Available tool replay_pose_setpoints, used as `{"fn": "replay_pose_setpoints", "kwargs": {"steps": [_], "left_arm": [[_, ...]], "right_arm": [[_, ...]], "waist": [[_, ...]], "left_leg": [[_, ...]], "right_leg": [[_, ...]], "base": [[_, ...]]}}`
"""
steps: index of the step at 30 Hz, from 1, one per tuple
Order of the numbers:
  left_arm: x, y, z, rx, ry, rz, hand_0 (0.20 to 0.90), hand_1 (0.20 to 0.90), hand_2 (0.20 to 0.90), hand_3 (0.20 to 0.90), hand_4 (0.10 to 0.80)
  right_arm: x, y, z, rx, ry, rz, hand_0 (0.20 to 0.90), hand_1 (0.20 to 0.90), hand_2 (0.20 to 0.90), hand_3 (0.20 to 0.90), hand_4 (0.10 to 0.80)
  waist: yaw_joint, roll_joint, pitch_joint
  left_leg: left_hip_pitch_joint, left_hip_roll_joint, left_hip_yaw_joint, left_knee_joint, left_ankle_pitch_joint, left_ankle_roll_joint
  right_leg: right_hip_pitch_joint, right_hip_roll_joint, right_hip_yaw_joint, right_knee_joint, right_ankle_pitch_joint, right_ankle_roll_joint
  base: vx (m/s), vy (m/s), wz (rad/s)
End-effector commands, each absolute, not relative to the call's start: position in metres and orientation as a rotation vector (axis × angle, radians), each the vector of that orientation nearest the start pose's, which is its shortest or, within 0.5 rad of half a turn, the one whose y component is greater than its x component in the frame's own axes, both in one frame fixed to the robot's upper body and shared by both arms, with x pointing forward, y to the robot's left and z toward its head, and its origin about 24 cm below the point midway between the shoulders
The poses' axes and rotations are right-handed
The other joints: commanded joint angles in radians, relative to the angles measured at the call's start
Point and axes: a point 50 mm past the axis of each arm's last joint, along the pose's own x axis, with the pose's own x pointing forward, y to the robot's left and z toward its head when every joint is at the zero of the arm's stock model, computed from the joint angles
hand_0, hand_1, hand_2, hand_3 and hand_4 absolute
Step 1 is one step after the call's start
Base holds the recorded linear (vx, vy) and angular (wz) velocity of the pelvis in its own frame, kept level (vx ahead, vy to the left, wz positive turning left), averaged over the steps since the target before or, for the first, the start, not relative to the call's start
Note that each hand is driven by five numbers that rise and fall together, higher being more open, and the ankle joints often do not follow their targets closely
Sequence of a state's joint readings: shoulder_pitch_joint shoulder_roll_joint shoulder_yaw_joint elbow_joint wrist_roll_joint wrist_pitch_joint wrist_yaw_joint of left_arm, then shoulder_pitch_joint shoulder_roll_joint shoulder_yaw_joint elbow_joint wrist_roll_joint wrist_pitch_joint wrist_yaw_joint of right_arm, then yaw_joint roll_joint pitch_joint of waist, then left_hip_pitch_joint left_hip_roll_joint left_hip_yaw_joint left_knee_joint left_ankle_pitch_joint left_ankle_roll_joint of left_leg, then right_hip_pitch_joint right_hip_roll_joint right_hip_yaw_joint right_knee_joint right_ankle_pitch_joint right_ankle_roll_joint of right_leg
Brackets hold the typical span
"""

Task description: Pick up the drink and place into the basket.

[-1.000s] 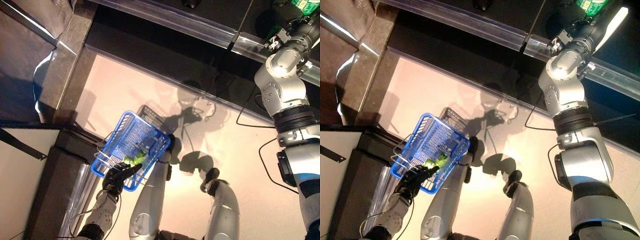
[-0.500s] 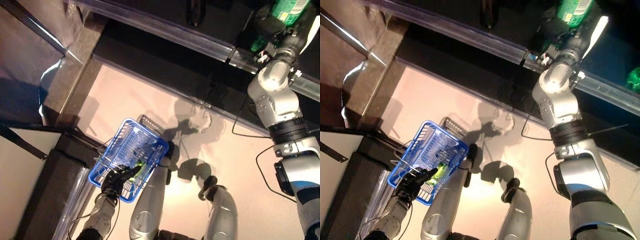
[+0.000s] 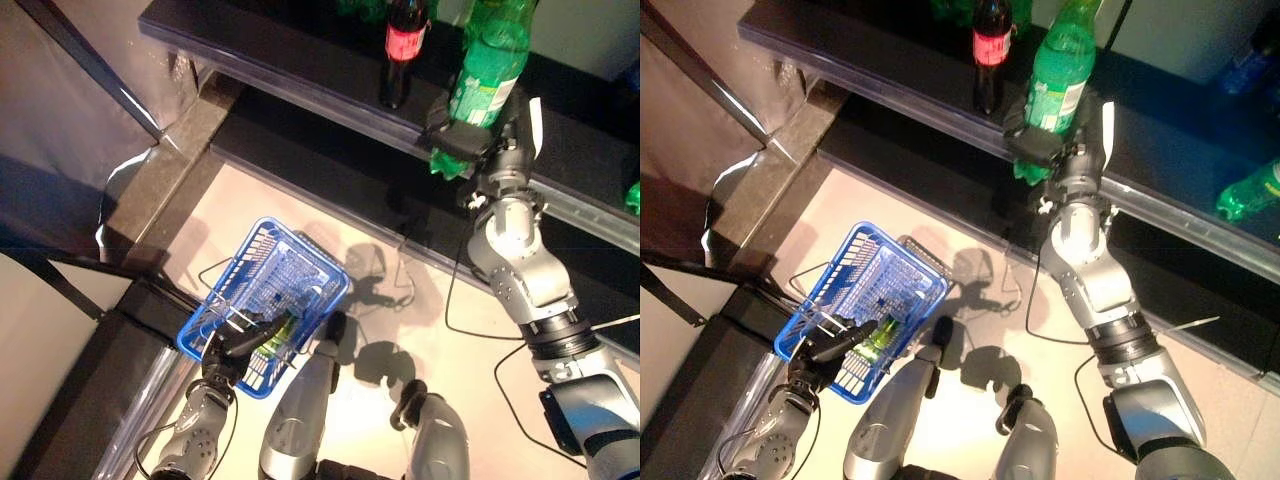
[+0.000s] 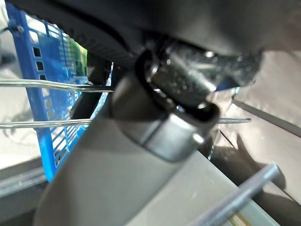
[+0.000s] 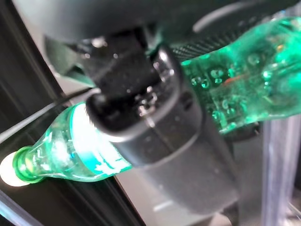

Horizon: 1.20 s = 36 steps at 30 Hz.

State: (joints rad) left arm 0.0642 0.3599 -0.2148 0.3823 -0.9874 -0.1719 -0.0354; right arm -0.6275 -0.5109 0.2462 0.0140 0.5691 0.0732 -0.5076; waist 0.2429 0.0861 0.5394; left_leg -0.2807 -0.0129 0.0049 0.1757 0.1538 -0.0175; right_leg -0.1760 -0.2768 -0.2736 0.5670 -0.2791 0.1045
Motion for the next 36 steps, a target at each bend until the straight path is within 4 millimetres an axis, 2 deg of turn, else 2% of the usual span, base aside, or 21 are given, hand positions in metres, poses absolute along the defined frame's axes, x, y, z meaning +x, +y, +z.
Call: {"fn": "replay_pose_setpoints", "kwargs": {"steps": [1, 4, 5, 6, 11, 20, 22, 27, 31, 36], "left_arm": [[0.238, 0.226, 0.034, -0.498, -0.097, -0.047, 0.3, 0.3, 0.3, 0.2, 0.1], [0.238, 0.22, 0.042, -0.503, -0.112, -0.091, 0.3, 0.3, 0.3, 0.2, 0.1], [0.238, 0.22, 0.042, -0.503, -0.112, -0.091, 0.3, 0.3, 0.3, 0.2, 0.1], [0.238, 0.213, 0.053, -0.512, -0.134, -0.16, 0.3, 0.3, 0.3, 0.2, 0.1], [0.235, 0.197, 0.07, -0.522, -0.149, -0.283, 0.3, 0.3, 0.3, 0.2, 0.1], [0.228, 0.18, 0.1, -0.572, -0.22, -0.483, 0.3, 0.3, 0.3, 0.2, 0.1], [0.226, 0.173, 0.114, -0.581, -0.27, -0.585, 0.3, 0.3, 0.3, 0.2, 0.1], [0.222, 0.162, 0.132, -0.591, -0.34, -0.707, 0.3, 0.3, 0.3, 0.2, 0.1], [0.218, 0.153, 0.147, -0.593, -0.401, -0.822, 0.3, 0.3, 0.3, 0.2, 0.1], [0.215, 0.145, 0.165, -0.558, -0.475, -0.944, 0.3, 0.3, 0.3, 0.2, 0.1]], "right_arm": [[0.294, -0.14, 0.299, 0.107, -0.838, 0.102, 0.3, 0.3, 0.3, 0.2, 0.1], [0.292, -0.128, 0.28, 0.128, -0.775, 0.174, 0.3, 0.3, 0.3, 0.2, 0.1], [0.292, -0.128, 0.28, 0.128, -0.774, 0.174, 0.3, 0.3, 0.3, 0.2, 0.1], [0.289, -0.113, 0.259, 0.143, -0.693, 0.242, 0.3, 0.3, 0.3, 0.2, 0.1], [0.284, -0.09, 0.224, 0.183, -0.557, 0.305, 0.3, 0.3, 0.3, 0.2, 0.1], [0.283, -0.07, 0.204, 0.2, -0.475, 0.322, 0.3, 0.3, 0.3, 0.2, 0.1], [0.285, -0.065, 0.195, 0.201, -0.438, 0.3, 0.3, 0.3, 0.3, 0.2, 0.1], [0.284, -0.056, 0.178, 0.205, -0.373, 0.29, 0.3, 0.3, 0.3, 0.2, 0.1], [0.284, -0.047, 0.165, 0.176, -0.344, 0.273, 0.3, 0.3, 0.3, 0.2, 0.1], [0.292, -0.038, 0.15, 0.114, -0.288, 0.233, 0.3, 0.3, 0.3, 0.2, 0.1]], "waist": [[-0.015, -0.016, -0.13], [-0.013, -0.021, -0.152], [-0.013, -0.021, -0.152], [-0.006, -0.026, -0.174], [0.012, -0.029, -0.204], [0.049, -0.022, -0.208], [0.068, -0.022, -0.205], [0.083, -0.023, -0.207], [0.096, -0.024, -0.203], [0.116, -0.017, -0.204]], "left_leg": [[0.037, 0.0, -0.041, 0.159, -0.173, -0.019], [0.056, 0.0, -0.045, 0.157, -0.178, -0.019], [0.056, 0.0, -0.045, 0.157, -0.178, -0.019], [0.079, 0.0, -0.052, 0.149, -0.183, -0.021], [0.118, 0.004, -0.071, 0.125, -0.182, -0.024], [0.14, -0.004, -0.1, 0.107, -0.177, -0.025], [0.141, -0.011, -0.114, 0.111, -0.18, -0.025], [0.141, -0.018, -0.135, 0.103, -0.172, -0.025], [0.14, -0.027, -0.15, 0.104, -0.173, -0.025], [0.135, -0.041, -0.171, 0.103, -0.168, -0.026]], "right_leg": [[0.043, 0.039, -0.068, -0.094, 0.105, -0.097], [0.071, 0.042, -0.072, -0.107, 0.105, -0.095], [0.071, 0.042, -0.072, -0.107, 0.105, -0.095], [0.108, 0.047, -0.077, -0.131, 0.104, -0.091], [0.172, 0.056, -0.096, -0.186, 0.115, -0.083], [0.21, 0.058, -0.125, -0.211, 0.118, -0.075], [0.22, 0.056, -0.136, -0.211, 0.114, -0.07], [0.229, 0.06, -0.149, -0.227, 0.124, -0.065], [0.236, 0.061, -0.152, -0.232, 0.124, -0.06], [0.244, 0.06, -0.168, -0.235, 0.124, -0.059]], "base": [[0.056, -0.021, 0.01], [0.057, -0.022, 0.09], [0.099, -0.041, 0.17], [0.098, -0.043, 0.07], [0.101, -0.047, 0.18], [0.01, -0.015, 0.09], [-0.004, -0.04, 0.13], [-0.001, -0.024, 0.13], [-0.005, -0.028, 0.08], [0.0, -0.005, 0.09]]}}
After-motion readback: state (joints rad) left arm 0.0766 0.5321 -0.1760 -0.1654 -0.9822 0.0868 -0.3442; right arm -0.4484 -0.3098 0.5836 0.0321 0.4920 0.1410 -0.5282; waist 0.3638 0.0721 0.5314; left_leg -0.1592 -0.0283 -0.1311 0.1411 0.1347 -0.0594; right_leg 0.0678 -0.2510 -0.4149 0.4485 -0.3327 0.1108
